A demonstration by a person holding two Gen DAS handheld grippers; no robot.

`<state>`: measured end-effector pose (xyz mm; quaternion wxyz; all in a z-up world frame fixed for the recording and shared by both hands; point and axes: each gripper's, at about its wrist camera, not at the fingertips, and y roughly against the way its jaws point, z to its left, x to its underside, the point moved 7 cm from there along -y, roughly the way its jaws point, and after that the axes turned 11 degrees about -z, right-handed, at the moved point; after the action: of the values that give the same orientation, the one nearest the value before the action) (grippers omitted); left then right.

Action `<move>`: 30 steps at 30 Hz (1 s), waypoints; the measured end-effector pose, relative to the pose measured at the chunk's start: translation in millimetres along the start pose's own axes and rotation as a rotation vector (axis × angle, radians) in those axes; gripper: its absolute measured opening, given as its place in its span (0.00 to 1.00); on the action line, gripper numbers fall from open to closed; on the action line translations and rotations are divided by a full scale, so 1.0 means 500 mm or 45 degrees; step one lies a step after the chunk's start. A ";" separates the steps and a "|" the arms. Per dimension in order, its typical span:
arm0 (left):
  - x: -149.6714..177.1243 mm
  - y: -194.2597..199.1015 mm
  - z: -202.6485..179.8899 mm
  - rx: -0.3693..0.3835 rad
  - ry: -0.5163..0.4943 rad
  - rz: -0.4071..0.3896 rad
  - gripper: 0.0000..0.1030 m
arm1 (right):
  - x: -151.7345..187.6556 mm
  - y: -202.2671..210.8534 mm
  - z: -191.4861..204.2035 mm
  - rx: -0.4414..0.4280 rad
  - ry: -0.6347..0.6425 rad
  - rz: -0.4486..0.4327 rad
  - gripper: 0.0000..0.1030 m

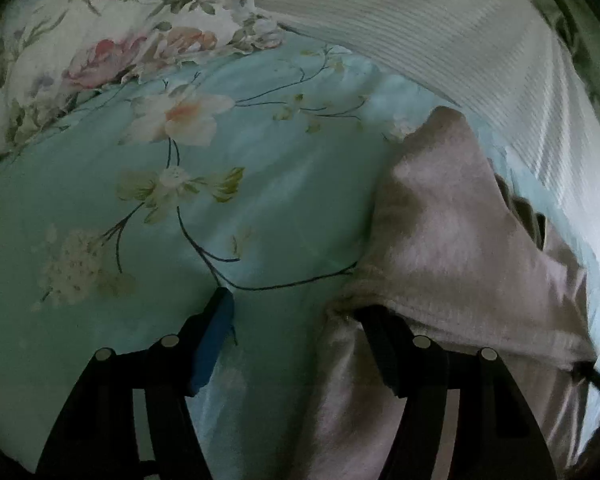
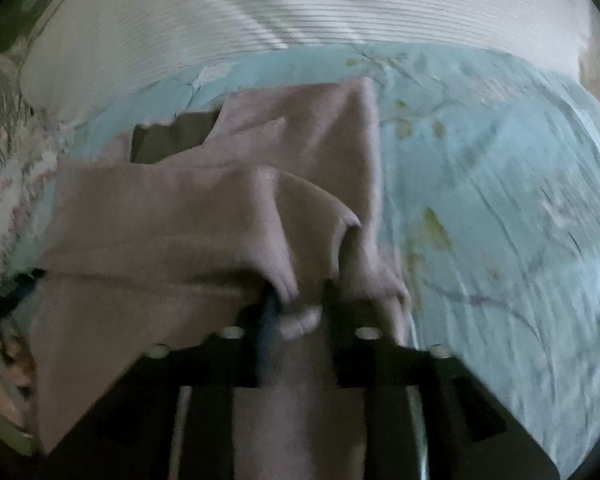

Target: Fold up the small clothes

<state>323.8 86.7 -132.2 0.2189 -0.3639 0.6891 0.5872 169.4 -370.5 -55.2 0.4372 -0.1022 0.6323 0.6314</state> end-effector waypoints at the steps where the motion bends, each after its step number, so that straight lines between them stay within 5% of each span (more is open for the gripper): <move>1: 0.005 0.004 0.000 0.005 -0.003 -0.012 0.65 | -0.002 0.024 0.012 -0.034 -0.021 -0.024 0.52; 5: 0.011 0.012 -0.002 0.002 0.009 -0.043 0.66 | -0.025 0.089 0.120 -0.273 0.051 -0.092 0.69; 7: 0.012 0.013 -0.002 0.003 0.020 -0.056 0.66 | -0.051 0.070 0.197 -0.482 0.040 -0.051 0.79; 14: 0.014 0.021 0.016 0.065 0.096 -0.102 0.68 | -0.205 -0.141 0.499 -0.874 0.118 0.131 0.79; 16: 0.013 0.021 0.018 0.092 0.116 -0.109 0.69 | -0.249 -0.223 0.570 -0.896 0.134 0.190 0.81; 19: 0.012 0.020 0.020 0.116 0.125 -0.120 0.71 | -0.244 -0.339 0.634 -0.831 0.225 0.425 0.85; 20: 0.012 0.020 0.022 0.124 0.132 -0.125 0.71 | -0.217 -0.379 0.660 -0.832 0.244 0.595 0.85; 22: 0.013 0.022 0.023 0.148 0.150 -0.147 0.71 | -0.170 -0.410 0.693 -0.892 0.257 0.809 0.85; 25: 0.011 0.027 0.025 0.184 0.181 -0.180 0.71 | -0.109 -0.413 0.765 -1.056 0.299 0.953 0.87; 27: 0.010 0.027 0.027 0.201 0.195 -0.188 0.72 | -0.093 -0.404 0.801 -1.194 0.228 0.987 0.87; 30: 0.010 0.030 0.028 0.232 0.217 -0.199 0.72 | -0.112 -0.423 0.823 -1.255 0.091 0.810 0.87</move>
<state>307.7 99.6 -129.1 0.2369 -0.4437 0.7251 0.4703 521.2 -67.4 -93.1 0.1054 -0.1198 0.2781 0.9472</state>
